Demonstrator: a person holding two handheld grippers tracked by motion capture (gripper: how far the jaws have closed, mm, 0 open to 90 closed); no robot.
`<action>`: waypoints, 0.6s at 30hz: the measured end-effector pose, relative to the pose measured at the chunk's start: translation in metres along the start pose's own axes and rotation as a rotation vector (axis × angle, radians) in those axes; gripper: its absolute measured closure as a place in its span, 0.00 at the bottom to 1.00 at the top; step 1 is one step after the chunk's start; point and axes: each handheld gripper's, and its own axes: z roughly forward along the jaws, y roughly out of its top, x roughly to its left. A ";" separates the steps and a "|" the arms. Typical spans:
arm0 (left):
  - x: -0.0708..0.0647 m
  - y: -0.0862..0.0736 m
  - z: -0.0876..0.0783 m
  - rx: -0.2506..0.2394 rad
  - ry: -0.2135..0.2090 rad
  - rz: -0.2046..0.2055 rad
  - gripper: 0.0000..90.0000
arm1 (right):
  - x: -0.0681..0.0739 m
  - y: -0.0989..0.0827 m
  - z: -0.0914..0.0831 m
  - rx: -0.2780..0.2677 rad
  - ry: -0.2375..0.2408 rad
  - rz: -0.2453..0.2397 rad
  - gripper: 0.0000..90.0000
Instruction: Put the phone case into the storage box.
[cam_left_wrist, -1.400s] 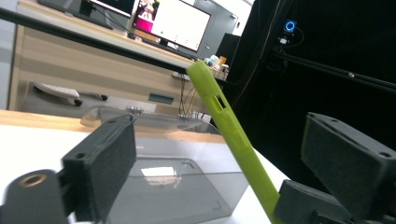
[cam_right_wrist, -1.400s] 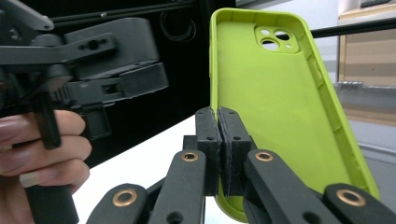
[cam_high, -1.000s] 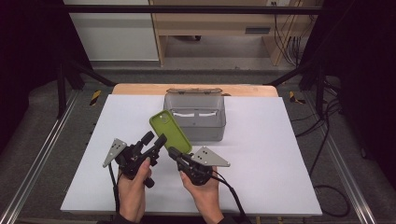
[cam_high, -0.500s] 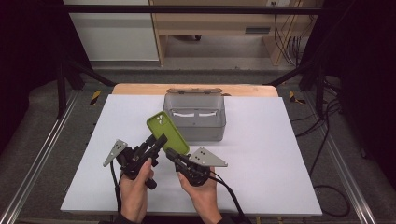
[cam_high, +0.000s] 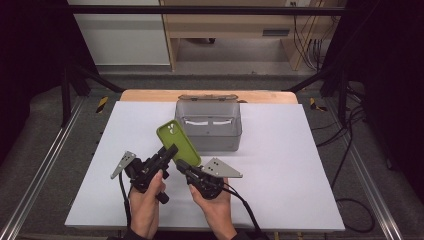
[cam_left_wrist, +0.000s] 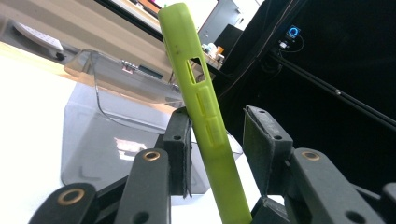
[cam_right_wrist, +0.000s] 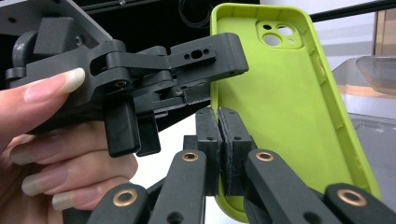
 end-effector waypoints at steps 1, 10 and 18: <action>0.001 -0.002 0.000 0.001 0.005 -0.009 0.71 | 0.000 -0.001 0.001 0.004 0.000 0.002 0.98; 0.004 -0.004 0.001 -0.008 -0.006 -0.020 0.76 | 0.002 -0.003 0.003 -0.015 -0.009 0.034 0.98; 0.009 -0.003 -0.001 -0.016 -0.003 -0.044 0.81 | 0.008 -0.007 0.009 -0.010 -0.009 0.038 0.98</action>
